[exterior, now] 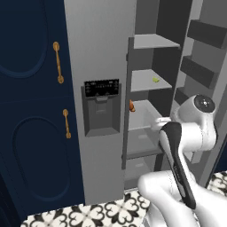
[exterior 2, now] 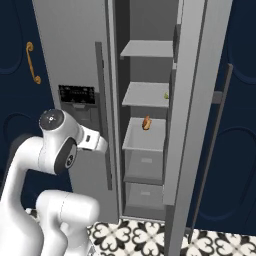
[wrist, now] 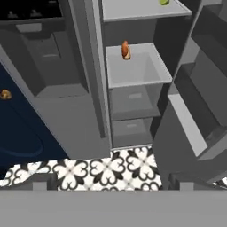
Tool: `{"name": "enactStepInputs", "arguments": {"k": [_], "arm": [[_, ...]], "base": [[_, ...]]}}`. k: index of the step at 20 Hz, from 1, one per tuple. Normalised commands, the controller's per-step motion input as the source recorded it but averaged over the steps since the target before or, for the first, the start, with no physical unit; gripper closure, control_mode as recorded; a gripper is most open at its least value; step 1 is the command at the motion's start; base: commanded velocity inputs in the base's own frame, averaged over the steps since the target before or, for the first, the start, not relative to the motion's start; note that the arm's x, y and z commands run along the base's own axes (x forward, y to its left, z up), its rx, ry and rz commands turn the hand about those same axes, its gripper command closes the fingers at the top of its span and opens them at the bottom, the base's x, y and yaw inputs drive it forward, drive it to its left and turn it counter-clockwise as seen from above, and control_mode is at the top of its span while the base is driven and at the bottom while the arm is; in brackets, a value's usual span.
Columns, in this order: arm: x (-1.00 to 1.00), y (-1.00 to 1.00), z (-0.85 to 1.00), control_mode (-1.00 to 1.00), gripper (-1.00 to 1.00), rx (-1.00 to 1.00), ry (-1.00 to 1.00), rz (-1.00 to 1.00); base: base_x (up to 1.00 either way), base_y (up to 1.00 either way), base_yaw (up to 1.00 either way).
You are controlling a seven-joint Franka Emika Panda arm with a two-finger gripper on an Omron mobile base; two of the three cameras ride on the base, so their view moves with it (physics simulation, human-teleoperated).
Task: Grab a lemon wedge from the fridge and one ice cube from the ice bowl, and put them in the glass of lemonade.
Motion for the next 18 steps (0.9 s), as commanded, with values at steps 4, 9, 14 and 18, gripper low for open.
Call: {"name": "enactStepInputs", "arguments": {"k": [4,9,14,18], "arm": [[-0.44,0.15,-0.57,-1.0,-1.0,0.0,-0.07,0.0],[-0.33,0.12,-0.29,-1.0,-1.0,0.0,-0.01,-0.02],[-0.63,0.02,-0.34,-1.0,-1.0,0.0,0.0,-0.08],[-0.06,0.0,-0.17,-1.0,-1.0,0.0,0.0,-0.16]], "base": [[0.0,0.0,0.0],[0.0,0.0,0.0],[0.0,0.0,0.0],[0.0,0.0,0.0]]}}
